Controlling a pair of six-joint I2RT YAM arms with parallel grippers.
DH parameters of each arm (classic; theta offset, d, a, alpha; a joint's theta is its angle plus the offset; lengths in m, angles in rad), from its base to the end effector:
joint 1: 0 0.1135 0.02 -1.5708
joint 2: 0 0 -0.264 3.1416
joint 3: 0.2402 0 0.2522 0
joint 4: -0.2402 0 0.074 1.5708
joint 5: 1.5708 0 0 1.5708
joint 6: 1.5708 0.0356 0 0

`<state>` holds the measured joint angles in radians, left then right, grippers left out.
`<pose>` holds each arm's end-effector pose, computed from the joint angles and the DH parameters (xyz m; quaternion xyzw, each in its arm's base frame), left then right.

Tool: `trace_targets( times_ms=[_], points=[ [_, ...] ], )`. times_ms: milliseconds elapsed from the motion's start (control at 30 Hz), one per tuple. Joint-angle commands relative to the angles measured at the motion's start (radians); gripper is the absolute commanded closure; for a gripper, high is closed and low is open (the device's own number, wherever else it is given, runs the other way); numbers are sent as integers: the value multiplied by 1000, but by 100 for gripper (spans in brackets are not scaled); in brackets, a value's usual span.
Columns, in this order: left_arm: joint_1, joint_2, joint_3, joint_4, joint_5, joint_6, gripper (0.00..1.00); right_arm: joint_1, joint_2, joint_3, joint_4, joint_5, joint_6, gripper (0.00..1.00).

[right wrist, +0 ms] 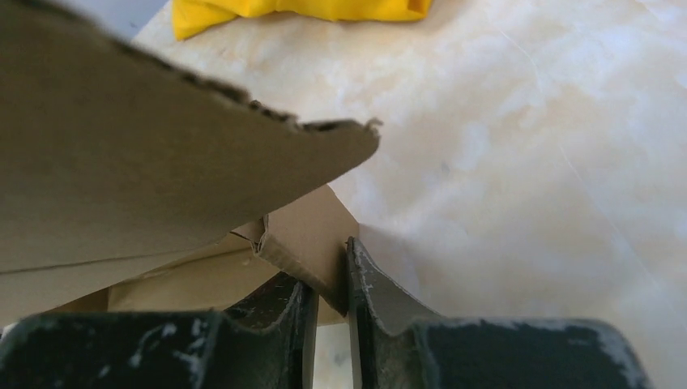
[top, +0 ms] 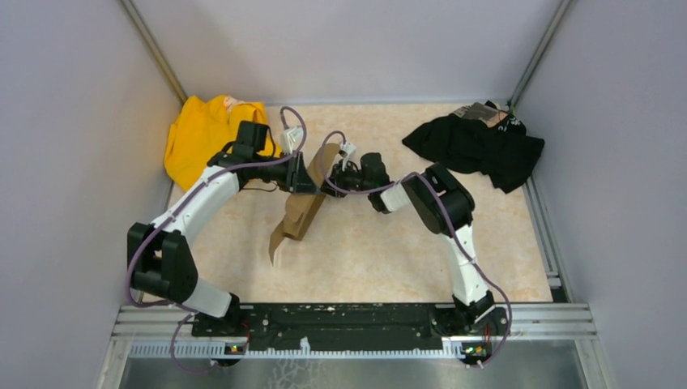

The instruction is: Fold the paper box

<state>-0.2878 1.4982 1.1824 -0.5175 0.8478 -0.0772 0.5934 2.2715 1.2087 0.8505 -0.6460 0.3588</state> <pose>0.2973 -0.1158 0.2856 0.2368 0.8299 -0.4369 0.2535 0.3710 0.2761 0.1089 -0.2844 0.7094 0.4925 0.4163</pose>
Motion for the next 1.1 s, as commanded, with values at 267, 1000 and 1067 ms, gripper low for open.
trace_targets(
  times_ms=[267, 1000, 1067],
  points=[
    [-129, 29, -37, 70, -59, -42, 73, 10, -323, -398, 130, 234, -52, 93],
    [-228, -73, -191, 147, -15, -84, 72, 88, -402, -820, 729, 488, -148, 78],
    [-226, -68, -181, 140, -13, -80, 72, 88, -391, -825, 772, 486, -144, 76]
  ],
)
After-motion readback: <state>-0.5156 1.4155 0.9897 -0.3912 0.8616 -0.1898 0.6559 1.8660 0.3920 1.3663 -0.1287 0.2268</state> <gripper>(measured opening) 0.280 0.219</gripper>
